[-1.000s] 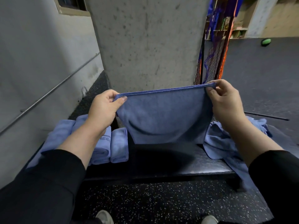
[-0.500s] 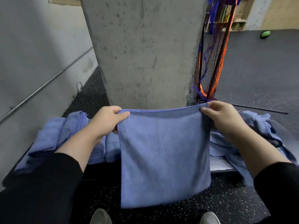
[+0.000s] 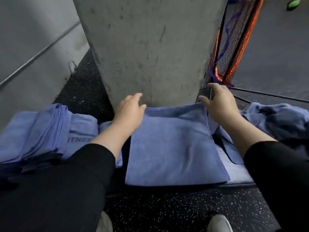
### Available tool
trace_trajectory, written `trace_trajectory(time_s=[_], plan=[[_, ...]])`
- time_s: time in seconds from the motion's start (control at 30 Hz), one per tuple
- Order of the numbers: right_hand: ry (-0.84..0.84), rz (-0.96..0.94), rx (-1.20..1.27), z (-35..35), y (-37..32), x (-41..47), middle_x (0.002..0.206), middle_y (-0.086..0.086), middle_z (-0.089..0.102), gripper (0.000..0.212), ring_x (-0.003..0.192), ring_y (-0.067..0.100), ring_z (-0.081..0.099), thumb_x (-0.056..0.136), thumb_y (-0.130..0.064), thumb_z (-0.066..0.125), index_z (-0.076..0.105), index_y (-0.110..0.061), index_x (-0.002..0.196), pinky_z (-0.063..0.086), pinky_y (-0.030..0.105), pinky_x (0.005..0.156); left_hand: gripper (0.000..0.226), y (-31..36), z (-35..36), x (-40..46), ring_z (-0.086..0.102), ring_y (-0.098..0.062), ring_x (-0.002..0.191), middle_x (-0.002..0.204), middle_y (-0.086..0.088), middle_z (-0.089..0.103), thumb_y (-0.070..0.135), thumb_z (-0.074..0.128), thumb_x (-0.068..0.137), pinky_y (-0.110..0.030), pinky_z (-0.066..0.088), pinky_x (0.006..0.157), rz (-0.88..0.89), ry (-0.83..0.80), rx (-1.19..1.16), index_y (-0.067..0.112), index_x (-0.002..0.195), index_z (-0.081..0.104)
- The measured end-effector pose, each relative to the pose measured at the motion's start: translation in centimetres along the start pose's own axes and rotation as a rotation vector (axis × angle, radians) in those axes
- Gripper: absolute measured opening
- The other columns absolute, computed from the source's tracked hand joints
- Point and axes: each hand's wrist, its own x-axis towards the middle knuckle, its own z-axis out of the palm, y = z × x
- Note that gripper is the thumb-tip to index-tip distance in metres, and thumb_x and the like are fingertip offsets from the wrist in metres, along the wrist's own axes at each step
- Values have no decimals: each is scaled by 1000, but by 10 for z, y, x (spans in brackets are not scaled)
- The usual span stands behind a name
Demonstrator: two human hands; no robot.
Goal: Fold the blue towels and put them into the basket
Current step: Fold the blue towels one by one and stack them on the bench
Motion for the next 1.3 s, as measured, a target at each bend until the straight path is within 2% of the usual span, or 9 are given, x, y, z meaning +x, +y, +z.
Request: trace_trajectory(time_s=[0.1, 0.23, 0.37, 0.57, 0.67, 0.77, 0.93, 1.17, 1.3], plan=[[37, -186, 28, 9, -8, -22, 130, 16, 58, 38, 118, 36, 56, 97, -25, 63, 61, -7, 131, 43, 39, 101, 38, 22, 34, -29, 52, -31, 128, 139, -10, 56, 23, 50, 103, -39, 41, 105, 210, -152, -14, 13, 139, 56], [-176, -313, 14, 33, -5, -79, 139, 14, 57, 35, 126, 32, 55, 100, -13, 54, 58, -7, 134, 38, 34, 103, 53, 25, 76, -81, 18, -21, 153, 166, -2, 22, 37, 35, 108, -41, 15, 123, 305, -378, 245, 21, 158, 29], [-487, -342, -175, 63, 24, -120, 167, 5, 15, 64, 154, 20, 14, 105, -46, 30, 23, -12, 158, 8, 32, 123, 57, 16, 89, -96, -3, -12, 155, 169, 3, 0, 44, 21, 108, -42, -2, 126, 306, -354, 332, 25, 161, 12], [-516, -457, -347, 64, 46, -117, 167, -9, 1, 89, 155, 12, 2, 84, -65, -4, 12, -23, 160, 0, 36, 125, 59, 15, 89, -94, -7, -10, 155, 169, 7, -4, 49, 19, 107, -43, -4, 125, 298, -389, 318, 28, 161, 7], [-486, -489, -255, 55, 42, -118, 163, -3, 29, 79, 150, 19, 28, 90, -61, 11, 39, -21, 152, 22, 43, 123, 60, 14, 82, -96, -6, -12, 155, 169, 5, -4, 48, 22, 107, -43, -4, 125, 300, -403, 319, 27, 161, 9], [-377, -707, -99, 39, 43, -127, 118, -2, 62, 39, 105, 24, 63, 99, -51, 42, 65, -25, 115, 51, 43, 89, 56, 13, 75, -104, 6, -13, 155, 169, 1, 10, 42, 31, 107, -41, 5, 126, 362, -398, 316, 23, 159, 22], [-522, -936, -235, 21, 49, -156, 119, -10, 56, 43, 105, 14, 55, 92, -68, 48, 62, -31, 111, 47, 33, 88, 26, 9, 54, -130, 52, -19, 119, 123, 5, 54, 41, 46, 102, -38, 39, 100, 559, -324, 237, 23, 112, 62], [-375, -804, -217, 26, 41, -165, 94, -2, 61, 20, 86, 24, 60, 93, -34, 47, 60, -18, 92, 49, 40, 71, 55, 18, 39, -159, 46, -14, 108, 112, 8, 50, 71, 36, 91, -35, 38, 95, 545, -440, 323, 26, 113, 59], [-322, -550, -232, 23, 33, -154, 90, 0, 64, 16, 87, 28, 60, 98, -35, 42, 47, -20, 94, 48, 43, 70, 9, 25, 33, -153, 51, -25, 103, 104, 0, 51, 26, 52, 98, -36, 39, 86, 386, -361, 297, 16, 99, 53]])
